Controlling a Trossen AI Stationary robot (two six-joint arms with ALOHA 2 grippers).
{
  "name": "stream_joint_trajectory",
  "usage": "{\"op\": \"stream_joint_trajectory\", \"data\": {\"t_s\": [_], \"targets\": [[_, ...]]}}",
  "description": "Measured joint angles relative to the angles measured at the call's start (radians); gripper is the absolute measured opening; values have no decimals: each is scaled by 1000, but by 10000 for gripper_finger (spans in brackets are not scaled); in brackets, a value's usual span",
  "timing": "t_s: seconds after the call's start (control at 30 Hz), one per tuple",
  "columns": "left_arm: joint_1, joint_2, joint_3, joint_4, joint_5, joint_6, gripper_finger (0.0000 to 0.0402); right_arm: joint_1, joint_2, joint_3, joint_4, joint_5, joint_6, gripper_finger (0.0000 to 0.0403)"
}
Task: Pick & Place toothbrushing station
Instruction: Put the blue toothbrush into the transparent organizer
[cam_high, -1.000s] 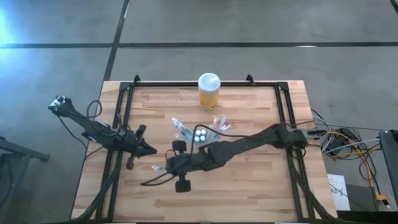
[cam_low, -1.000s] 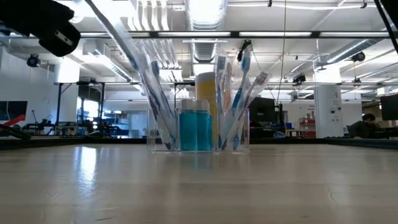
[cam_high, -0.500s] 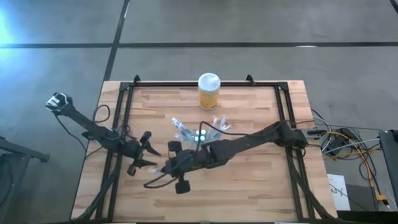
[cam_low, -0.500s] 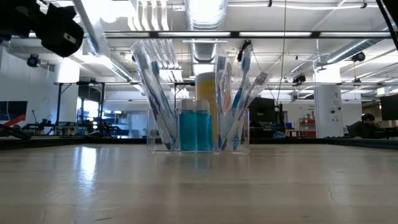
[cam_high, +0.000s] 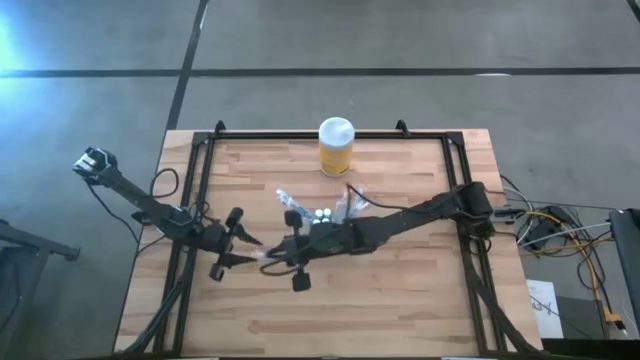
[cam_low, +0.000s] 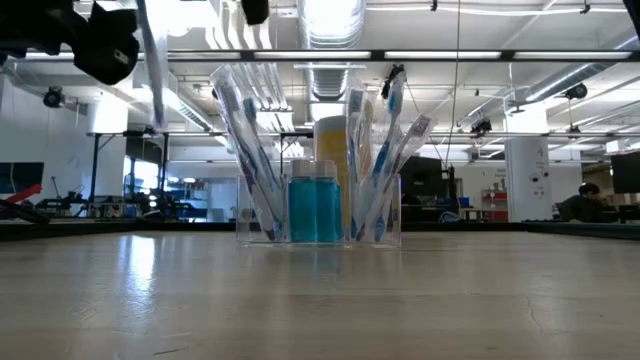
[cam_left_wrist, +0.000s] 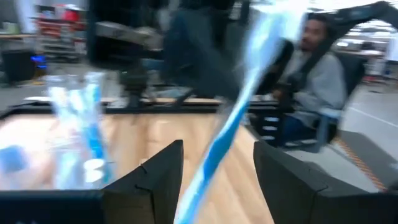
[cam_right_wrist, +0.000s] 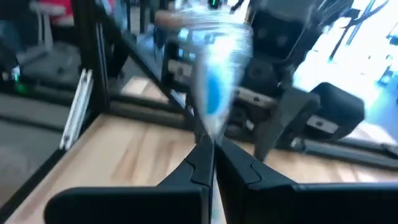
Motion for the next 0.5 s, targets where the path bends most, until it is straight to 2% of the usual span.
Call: {"op": "stream_joint_trajectory", "data": {"t_s": [0.1, 0.27, 0.33, 0.5], "targets": [[0, 12, 6, 1, -75, 0, 200, 1, -35, -101, 160, 30, -6, 8], [1, 51, 34, 1, -122, 4, 202, -8, -55, -233, 307, 51, -5, 8], [3, 74, 51, 1, -160, 1, 206, -10, -57, -260, 350, 59, -2, 8], [12, 156, 104, 0, -163, -1, 223, -13, -64, -283, 387, 54, -2, 8]]}}
